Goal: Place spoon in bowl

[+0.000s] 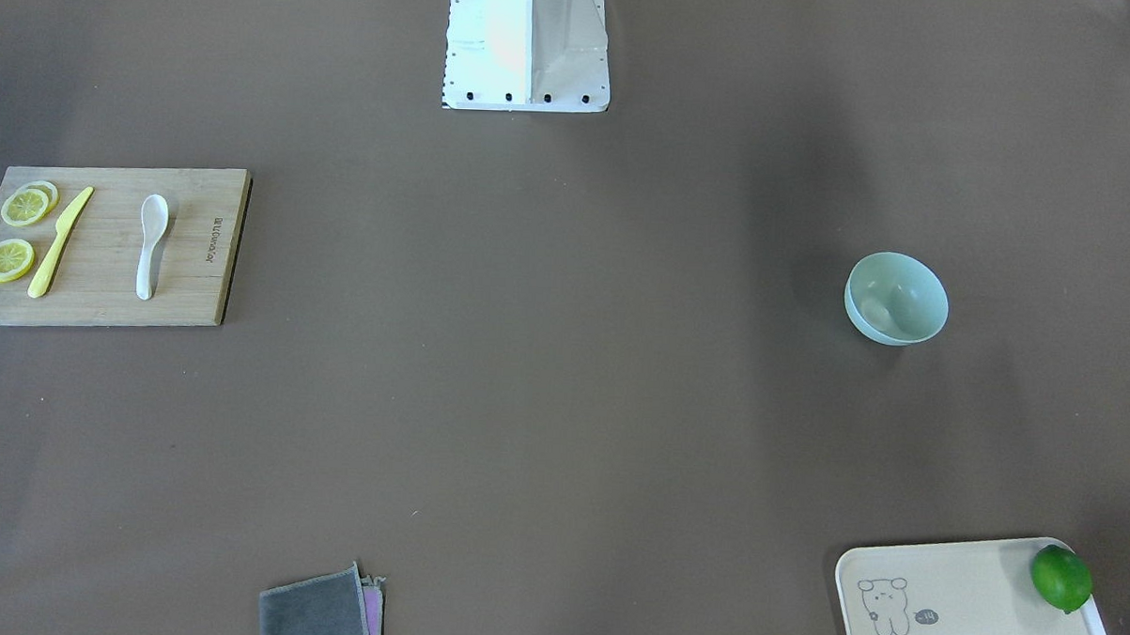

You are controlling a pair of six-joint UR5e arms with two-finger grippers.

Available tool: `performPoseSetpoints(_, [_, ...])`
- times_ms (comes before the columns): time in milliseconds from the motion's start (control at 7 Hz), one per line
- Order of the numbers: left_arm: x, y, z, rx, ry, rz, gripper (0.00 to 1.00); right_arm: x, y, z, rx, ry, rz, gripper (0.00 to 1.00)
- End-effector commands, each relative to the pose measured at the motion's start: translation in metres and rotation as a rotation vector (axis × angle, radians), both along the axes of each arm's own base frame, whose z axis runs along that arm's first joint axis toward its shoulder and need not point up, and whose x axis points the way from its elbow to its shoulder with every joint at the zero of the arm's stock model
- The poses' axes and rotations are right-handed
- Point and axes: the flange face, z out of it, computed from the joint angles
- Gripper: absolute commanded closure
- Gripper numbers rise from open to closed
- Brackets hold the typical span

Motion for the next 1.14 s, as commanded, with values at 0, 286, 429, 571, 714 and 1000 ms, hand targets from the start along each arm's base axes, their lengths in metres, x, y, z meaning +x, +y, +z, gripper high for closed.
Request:
performPoseSetpoints(0, [0.0,0.001,0.003,-0.014,-0.004,0.003,0.02,0.0,0.0,0.001,0.0,0.0,0.0,0.0])
performPoseSetpoints(286, [0.0,0.004,0.004,-0.017,-0.004,0.003,0.02,0.0,0.001,0.002,-0.001,-0.001,0.0,0.0])
performPoseSetpoints(429, [0.0,0.004,0.004,-0.016,-0.004,0.003,0.02,0.0,0.001,0.002,-0.001,-0.003,0.0,0.0])
performPoseSetpoints(571, [0.0,0.003,-0.002,-0.004,0.001,0.004,0.02,-0.001,0.001,0.002,-0.003,-0.015,-0.002,0.0])
performPoseSetpoints(714, [0.0,0.0,-0.006,0.007,-0.006,0.003,0.02,-0.001,0.001,0.001,0.0,-0.018,-0.002,0.0])
performPoseSetpoints(1000, [0.0,-0.002,-0.008,0.007,-0.004,-0.003,0.02,-0.001,0.001,0.0,0.001,-0.018,-0.002,0.0])
